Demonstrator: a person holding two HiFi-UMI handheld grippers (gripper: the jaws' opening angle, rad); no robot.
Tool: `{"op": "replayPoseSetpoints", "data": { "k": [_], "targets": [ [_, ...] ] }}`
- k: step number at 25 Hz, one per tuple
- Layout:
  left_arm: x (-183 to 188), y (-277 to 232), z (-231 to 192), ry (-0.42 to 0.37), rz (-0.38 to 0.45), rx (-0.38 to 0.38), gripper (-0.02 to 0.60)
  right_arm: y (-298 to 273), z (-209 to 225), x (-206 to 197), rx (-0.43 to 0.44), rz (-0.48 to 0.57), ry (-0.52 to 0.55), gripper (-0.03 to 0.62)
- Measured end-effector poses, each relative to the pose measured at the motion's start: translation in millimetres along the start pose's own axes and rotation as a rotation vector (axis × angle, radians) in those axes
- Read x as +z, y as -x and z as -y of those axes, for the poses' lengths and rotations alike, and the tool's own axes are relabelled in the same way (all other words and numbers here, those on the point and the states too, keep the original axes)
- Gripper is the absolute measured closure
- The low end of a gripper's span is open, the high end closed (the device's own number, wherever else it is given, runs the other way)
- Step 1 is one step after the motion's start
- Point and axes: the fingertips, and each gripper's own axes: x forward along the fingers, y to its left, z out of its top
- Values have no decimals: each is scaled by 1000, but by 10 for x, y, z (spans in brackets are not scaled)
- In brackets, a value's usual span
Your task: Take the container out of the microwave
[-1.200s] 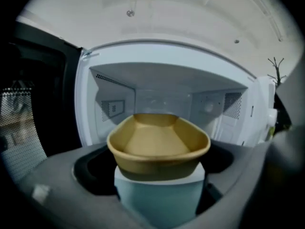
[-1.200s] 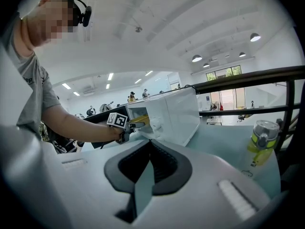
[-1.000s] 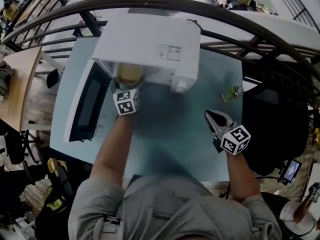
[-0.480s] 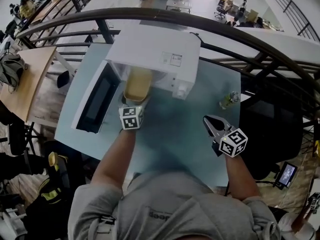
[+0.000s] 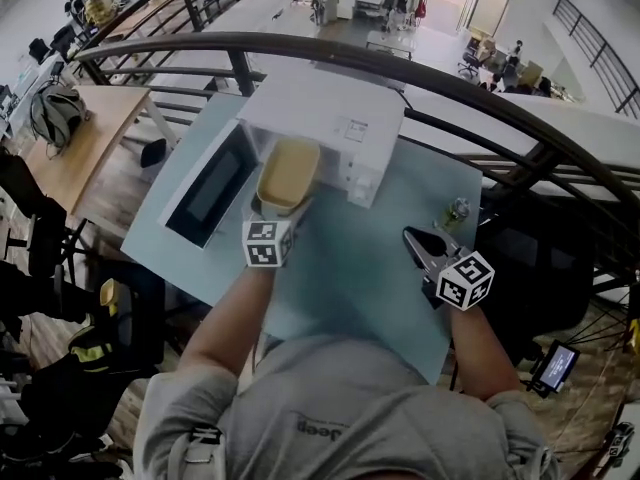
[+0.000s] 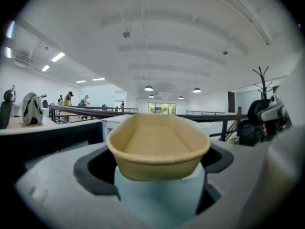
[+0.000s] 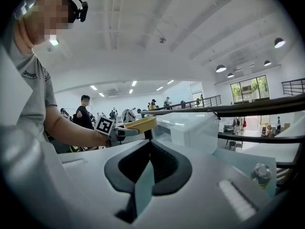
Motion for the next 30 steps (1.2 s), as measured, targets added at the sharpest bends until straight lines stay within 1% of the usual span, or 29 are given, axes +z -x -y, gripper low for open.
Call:
{"op": "replayPoseSetpoints", "data": {
  "k": [10,13,17,25,30],
  "targets": [
    [1060,601,495,-30,142,-14,58,401,-164,626,76,65,67,589],
    [1308,767,576,-44,170,-12,58,441,-226,770,106,72,84,589],
    [1605,1068,628,-55,202,-2,58,453,-319,930,152,74,81,589],
    [2026,1593,424,-79,221,37,58,296,-559,1353,222,106,109,589],
    [2171,1741,159,-59,233,49,58,38,-737,1539,239,107,142,589]
  ]
}}
